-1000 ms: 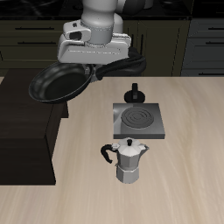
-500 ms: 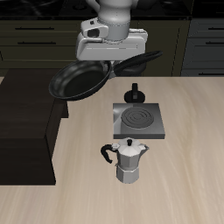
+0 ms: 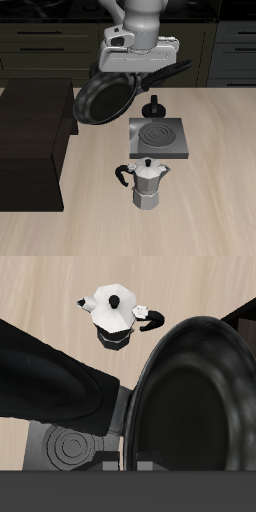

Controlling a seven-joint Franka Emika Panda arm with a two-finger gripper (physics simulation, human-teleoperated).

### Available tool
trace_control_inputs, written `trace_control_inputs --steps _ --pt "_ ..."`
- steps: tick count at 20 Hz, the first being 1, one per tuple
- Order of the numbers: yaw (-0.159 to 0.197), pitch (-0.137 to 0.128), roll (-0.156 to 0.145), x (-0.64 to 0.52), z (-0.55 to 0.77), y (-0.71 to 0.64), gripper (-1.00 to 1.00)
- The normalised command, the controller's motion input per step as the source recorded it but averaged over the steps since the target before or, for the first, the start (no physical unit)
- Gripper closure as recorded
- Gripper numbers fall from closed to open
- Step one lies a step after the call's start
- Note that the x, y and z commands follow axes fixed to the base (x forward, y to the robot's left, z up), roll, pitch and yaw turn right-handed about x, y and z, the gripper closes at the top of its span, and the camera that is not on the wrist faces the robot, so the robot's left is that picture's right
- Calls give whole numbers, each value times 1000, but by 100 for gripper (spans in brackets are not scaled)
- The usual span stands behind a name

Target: Place the frypan on the top layer of the shelf

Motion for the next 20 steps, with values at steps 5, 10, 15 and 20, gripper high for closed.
trace_control_inputs --steps 5,10,15,20 --pt "-28 33 31 -5 -229 233 100" --pt "-8 24 34 -3 -238 168 100" --pt "-21 7 -4 35 -124 38 100" --pt "80 -12 -60 82 -203 -76 100"
